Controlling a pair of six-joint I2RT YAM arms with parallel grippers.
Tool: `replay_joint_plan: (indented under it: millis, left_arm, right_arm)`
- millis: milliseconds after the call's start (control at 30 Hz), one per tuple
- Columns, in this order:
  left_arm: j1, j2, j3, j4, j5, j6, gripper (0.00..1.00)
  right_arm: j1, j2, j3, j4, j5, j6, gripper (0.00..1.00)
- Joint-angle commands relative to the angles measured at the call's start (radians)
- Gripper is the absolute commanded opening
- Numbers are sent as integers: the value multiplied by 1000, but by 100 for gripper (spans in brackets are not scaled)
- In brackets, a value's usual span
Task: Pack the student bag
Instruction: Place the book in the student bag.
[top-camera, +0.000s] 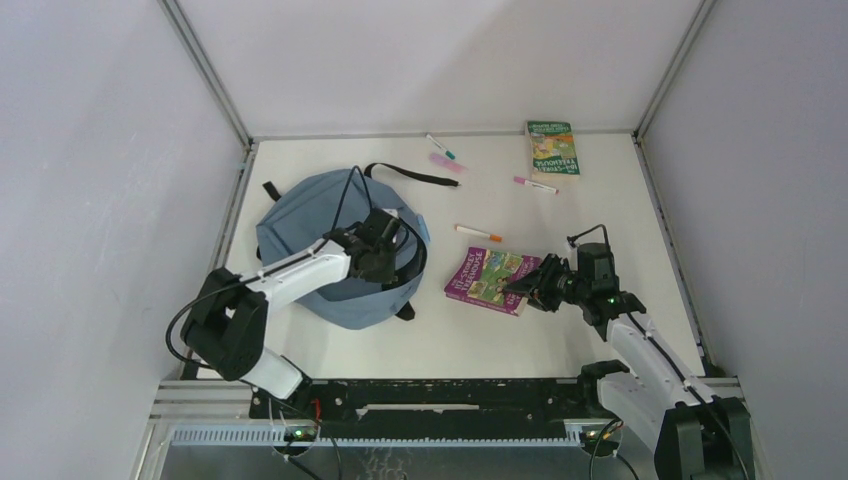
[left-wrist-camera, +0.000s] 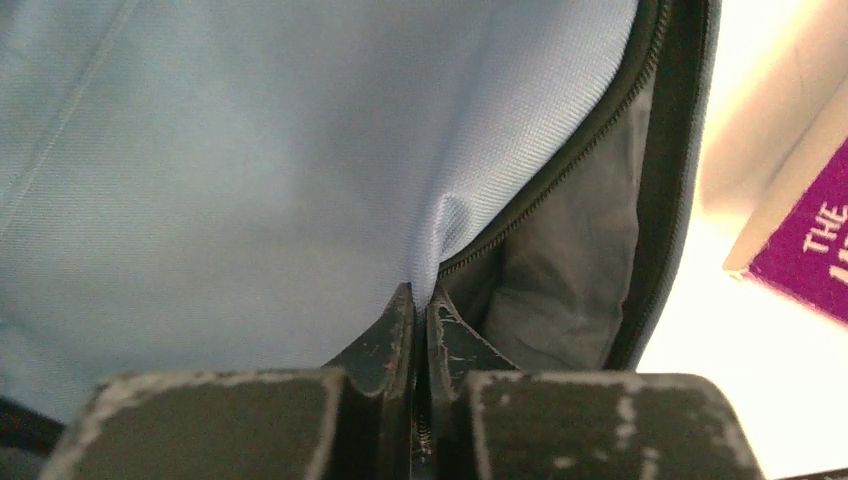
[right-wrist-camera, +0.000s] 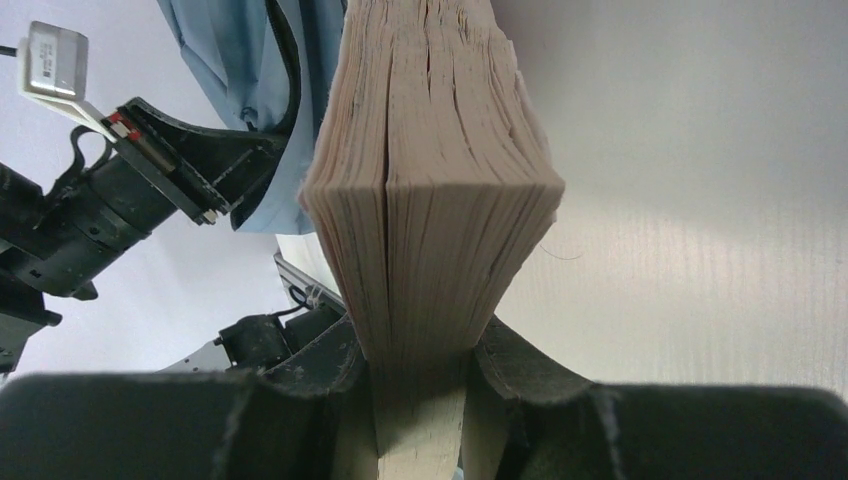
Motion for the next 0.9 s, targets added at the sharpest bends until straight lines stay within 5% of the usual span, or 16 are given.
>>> replay_joint_plan:
  millis: [0, 367, 600, 867]
  left_arm:
    - [-2, 2, 118, -57, -113, 4, 1]
    - [96, -177, 370, -290, -110, 95, 0]
    - [207, -225, 423, -294, -16, 113, 0]
    - [286, -237, 472, -332, 22, 45, 0]
  right_arm:
    - [8, -4, 64, 97, -38, -8, 0]
    - [56, -52, 134, 137, -79, 51, 0]
    - [252, -4, 233, 296, -10, 155, 0]
    - [478, 267, 371, 386, 151, 254, 0]
